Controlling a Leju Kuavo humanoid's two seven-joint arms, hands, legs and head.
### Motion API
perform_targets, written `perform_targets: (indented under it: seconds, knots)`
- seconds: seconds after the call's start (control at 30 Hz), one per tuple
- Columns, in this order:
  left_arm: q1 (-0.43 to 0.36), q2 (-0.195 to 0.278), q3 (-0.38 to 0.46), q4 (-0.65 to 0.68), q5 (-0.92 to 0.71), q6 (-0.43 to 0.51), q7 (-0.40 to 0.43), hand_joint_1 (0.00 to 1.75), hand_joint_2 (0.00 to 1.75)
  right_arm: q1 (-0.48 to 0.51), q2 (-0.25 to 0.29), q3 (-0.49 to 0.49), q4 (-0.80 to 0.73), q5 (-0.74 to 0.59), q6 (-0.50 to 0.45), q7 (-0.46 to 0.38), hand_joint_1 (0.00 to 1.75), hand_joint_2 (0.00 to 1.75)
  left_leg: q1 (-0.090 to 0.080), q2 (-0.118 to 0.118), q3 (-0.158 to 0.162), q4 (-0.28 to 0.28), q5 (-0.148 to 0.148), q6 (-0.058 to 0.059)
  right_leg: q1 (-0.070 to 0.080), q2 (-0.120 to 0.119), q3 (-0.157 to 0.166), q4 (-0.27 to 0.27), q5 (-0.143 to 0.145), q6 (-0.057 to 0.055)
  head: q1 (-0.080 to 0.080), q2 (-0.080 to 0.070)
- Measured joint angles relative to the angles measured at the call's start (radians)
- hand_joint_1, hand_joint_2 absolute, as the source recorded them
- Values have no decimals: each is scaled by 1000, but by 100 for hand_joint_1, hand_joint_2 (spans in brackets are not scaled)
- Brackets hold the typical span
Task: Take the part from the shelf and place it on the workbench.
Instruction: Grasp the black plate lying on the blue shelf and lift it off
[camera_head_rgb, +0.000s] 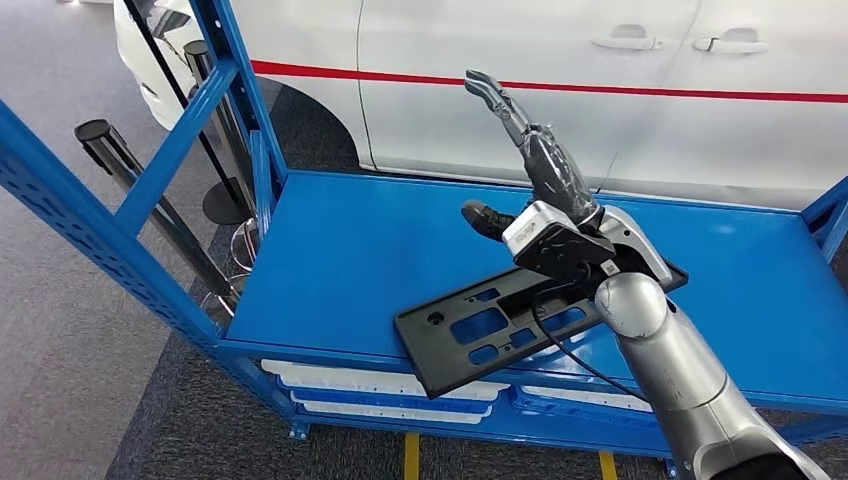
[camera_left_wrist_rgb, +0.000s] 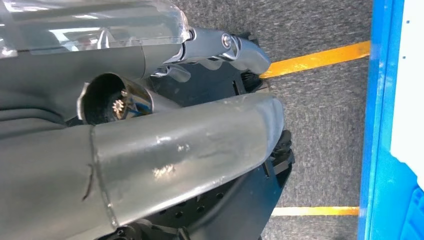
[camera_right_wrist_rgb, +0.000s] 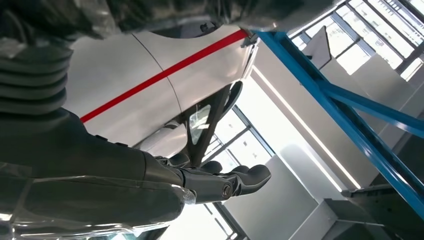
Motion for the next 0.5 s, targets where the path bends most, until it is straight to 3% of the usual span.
perform_targets:
  seconds: [0.1,0.17,0.23,0.3,0.33,0.37,0.43,0.5]
  knots:
    - [-1,-1,-1,-4,0,1,6,0,0,19,-12,-14,-1,17,4,-7,0,175,4,0,4,-18,11,8,0,1,-4,1,1,14,0,0]
    - [-1,-2,-1,-6,0,0,7,0,0,24,-30,-22,0,34,16,-9,0,175,13,2,8,-34,24,14,-3,3,-24,44,-33,30,4,0]
    - [-1,-1,-1,-7,2,-2,7,0,0,29,-51,-28,7,59,32,-5,0,175,16,2,6,-38,29,17,-18,3,-76,158,-93,49,8,0]
    - [-1,0,-1,-7,4,-8,9,0,0,39,-69,-28,22,86,45,2,0,175,18,2,3,-38,30,15,-34,2,-116,246,-118,65,8,0]
    - [-1,0,-1,-7,6,-12,10,0,0,43,-77,-28,32,99,49,4,0,175,21,2,3,-37,30,13,-41,2,-112,240,-103,71,8,0]
    - [-1,0,-1,-7,8,-17,11,0,0,45,-84,-28,40,110,50,5,0,175,24,2,4,-36,29,10,-47,1,-86,191,-72,77,8,0]
    - [-1,2,-1,-9,10,-22,12,0,0,45,-99,-28,56,130,49,5,0,175,29,0,5,-35,26,-2,-53,1,-14,50,-14,85,9,0]
    - [-1,4,-1,-12,11,-25,13,0,0,46,-110,-28,69,142,47,5,0,175,28,-1,3,-35,27,-18,-49,2,21,-24,2,78,9,0]
